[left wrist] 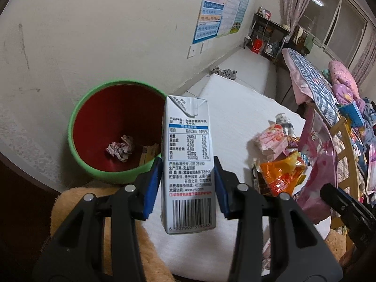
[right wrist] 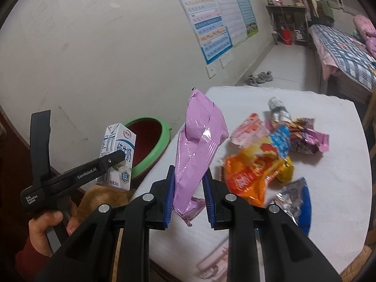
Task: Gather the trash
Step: 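Carry the milk carton with the left tool while the right tool carries the pink wrapper to the bin, then open the left tool over the bin while the right tool releases the pink wrapper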
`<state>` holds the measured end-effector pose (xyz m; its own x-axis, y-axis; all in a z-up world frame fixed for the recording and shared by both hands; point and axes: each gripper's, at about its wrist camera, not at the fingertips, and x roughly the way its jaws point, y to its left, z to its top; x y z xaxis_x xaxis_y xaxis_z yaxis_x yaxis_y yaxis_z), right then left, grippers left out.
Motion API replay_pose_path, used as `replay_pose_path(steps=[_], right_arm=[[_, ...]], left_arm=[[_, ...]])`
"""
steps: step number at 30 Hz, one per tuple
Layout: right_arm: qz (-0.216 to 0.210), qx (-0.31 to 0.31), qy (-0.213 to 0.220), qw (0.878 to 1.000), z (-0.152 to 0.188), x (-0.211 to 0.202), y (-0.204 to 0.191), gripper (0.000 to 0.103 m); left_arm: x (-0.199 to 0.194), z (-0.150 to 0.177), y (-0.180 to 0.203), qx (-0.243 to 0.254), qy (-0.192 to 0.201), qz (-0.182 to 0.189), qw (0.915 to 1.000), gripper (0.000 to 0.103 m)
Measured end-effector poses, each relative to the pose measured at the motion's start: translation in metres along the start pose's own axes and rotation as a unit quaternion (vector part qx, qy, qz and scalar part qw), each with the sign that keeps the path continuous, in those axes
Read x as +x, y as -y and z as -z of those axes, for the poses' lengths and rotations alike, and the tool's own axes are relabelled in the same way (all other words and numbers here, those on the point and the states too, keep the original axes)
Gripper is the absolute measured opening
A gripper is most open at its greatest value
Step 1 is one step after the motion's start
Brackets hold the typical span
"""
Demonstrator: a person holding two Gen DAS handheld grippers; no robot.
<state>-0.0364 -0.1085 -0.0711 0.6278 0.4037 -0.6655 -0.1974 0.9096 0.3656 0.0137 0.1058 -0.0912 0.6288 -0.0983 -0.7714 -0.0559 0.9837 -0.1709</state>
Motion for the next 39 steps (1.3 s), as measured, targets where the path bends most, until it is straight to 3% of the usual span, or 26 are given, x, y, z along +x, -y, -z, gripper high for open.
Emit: replay_pose_path(steps=[13, 23, 37, 38, 39], right_arm=[[-0.039, -0.037, -0.038, 0.998, -0.028, 0.052, -0.042, 0.023], [-0.077, -0.08, -0.061, 0.992, -0.053, 0.11, -0.081, 0.023], [-0.12, -0.1, -0.095, 0.983, -0.077, 0.186, -0.115, 0.024], [-0.122, -0.101, -0.097, 0.983, -0.078, 0.191, -0.116, 0.025], [-0.125, -0.104, -0.097, 0.982, -0.08, 0.194, -0.116, 0.026]], left_arm=[[0.007, -0.016, -0.058, -0.043, -0.002, -0.02, 0.9989, 0.041], [0.044, -0.037, -0.118, -0.099, -0.028, -0.019, 0.9946, 0.041], [0.083, -0.054, -0.146, -0.117, -0.048, -0.022, 0.9917, 0.041], [0.085, -0.055, -0.147, -0.119, -0.048, -0.024, 0.9915, 0.046], [0.086, -0.056, -0.148, -0.12, -0.047, -0.024, 0.9914, 0.062]])
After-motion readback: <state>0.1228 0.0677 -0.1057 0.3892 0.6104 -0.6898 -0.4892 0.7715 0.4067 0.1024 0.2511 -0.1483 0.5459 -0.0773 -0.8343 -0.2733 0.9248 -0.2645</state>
